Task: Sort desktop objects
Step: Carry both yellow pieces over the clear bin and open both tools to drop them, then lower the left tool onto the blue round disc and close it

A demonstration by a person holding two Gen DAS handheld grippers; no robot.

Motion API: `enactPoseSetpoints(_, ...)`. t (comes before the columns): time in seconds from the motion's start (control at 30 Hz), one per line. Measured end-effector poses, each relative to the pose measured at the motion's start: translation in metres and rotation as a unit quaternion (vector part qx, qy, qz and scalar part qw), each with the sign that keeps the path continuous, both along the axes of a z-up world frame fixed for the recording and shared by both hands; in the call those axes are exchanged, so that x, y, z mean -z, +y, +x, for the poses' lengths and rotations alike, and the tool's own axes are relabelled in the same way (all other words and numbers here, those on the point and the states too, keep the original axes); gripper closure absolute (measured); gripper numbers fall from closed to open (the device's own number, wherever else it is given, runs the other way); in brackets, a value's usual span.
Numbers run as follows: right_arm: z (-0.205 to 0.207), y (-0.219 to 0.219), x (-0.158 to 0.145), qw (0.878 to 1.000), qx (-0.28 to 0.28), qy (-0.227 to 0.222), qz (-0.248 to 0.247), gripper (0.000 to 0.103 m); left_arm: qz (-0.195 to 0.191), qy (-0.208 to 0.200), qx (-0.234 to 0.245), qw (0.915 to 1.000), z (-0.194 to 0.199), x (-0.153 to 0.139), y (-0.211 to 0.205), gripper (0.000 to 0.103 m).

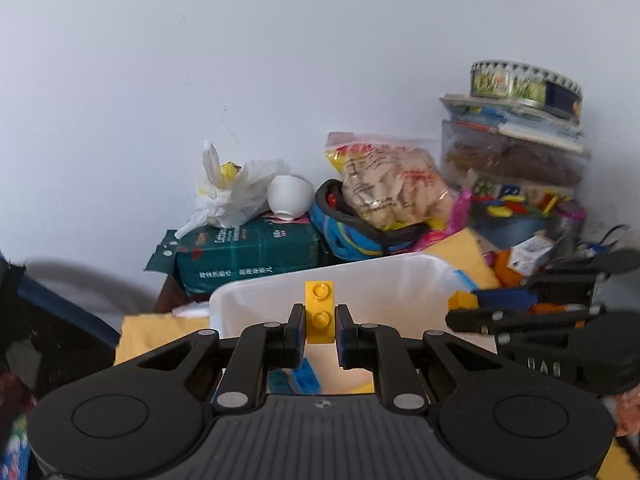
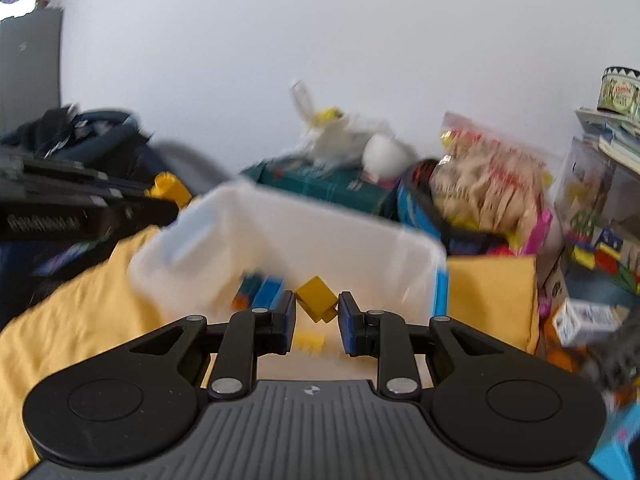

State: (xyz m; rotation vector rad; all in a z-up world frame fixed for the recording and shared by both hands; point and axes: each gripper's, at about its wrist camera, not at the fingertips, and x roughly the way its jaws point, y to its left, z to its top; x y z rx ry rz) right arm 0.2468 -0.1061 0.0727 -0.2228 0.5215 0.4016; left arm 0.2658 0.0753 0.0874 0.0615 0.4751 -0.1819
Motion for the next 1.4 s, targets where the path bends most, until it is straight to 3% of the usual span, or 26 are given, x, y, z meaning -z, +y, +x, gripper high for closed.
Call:
enactPoseSetpoints(0.1,0.028,0.007,0.001,0.999,0.030,0.015,0.014,0.076,0.014,0.034,-0.006,0.9993,0.019,0.022,-0.004,0.079)
enactPoseSetpoints(0.2,0.042,0.014,0.021,0.998,0.059,0.038,0.008,0.064,0.003,0.057,-0.002,0.9984,0.014,0.034,-0.003,0.073)
enactPoseSetpoints(0.27,0.038,0.012,0.029,0.997,0.060,0.054,0.018,0.065,-0.008,0.052,0.003,0.9986,-0.001,0.033,0.000,0.062)
enactPoseSetpoints(0.37,0.018,0.006,0.025,0.997,0.053,0.041,0.030,0.062,-0.016,0.029,-0.008,0.9994,-0.032,0.027,0.006,0.049)
enactPoseSetpoints(0.43,0.001,0.000,0.020,0.997,0.049,0.029,0.044,0.055,0.002,0.005,-0.021,0.9998,-0.056,0.024,0.007,0.027)
enactPoseSetpoints(0.5,-0.015,-0.005,0.018,0.998,0.037,0.023,0.051,0.052,0.026,-0.011,-0.046,0.9986,-0.075,0.025,0.006,0.020)
enactPoseSetpoints(0.57,-0.033,-0.009,0.019,0.998,0.023,0.019,0.049,0.046,0.043,0.002,-0.056,0.9975,-0.091,0.032,0.004,0.020)
enactPoseSetpoints(0.67,-0.060,-0.015,0.034,0.999,0.011,0.036,0.037,0.043,0.031,0.041,-0.046,0.9976,-0.113,0.053,0.004,0.020)
enactPoseSetpoints(0.77,-0.083,-0.023,0.059,0.997,0.004,0.070,0.033,0.043,0.003,0.079,-0.063,0.9949,-0.125,0.072,0.009,0.020)
enactPoseSetpoints(0.87,-0.094,-0.028,0.080,0.994,0.006,0.107,0.025,0.043,-0.052,0.122,-0.089,0.9872,-0.135,0.089,0.017,0.020)
enactPoseSetpoints(0.97,-0.103,-0.036,0.095,0.990,0.003,0.137,0.026,0.043,-0.078,0.166,-0.088,0.9791,-0.141,0.106,0.017,0.020)
enactPoseSetpoints(1.1,-0.112,-0.043,0.104,0.986,0.007,0.162,0.039,0.043,-0.077,0.200,-0.085,0.9731,-0.159,0.125,0.009,0.020)
enactPoseSetpoints(1.27,-0.125,-0.044,0.116,0.983,0.005,0.181,0.022,0.041,-0.030,0.220,-0.035,0.9743,-0.174,0.138,-0.018,0.025)
enactPoseSetpoints(1.4,-0.135,-0.043,0.126,0.981,-0.002,0.192,0.011,0.041,-0.054,0.231,0.003,0.9713,-0.167,0.141,-0.028,0.030)
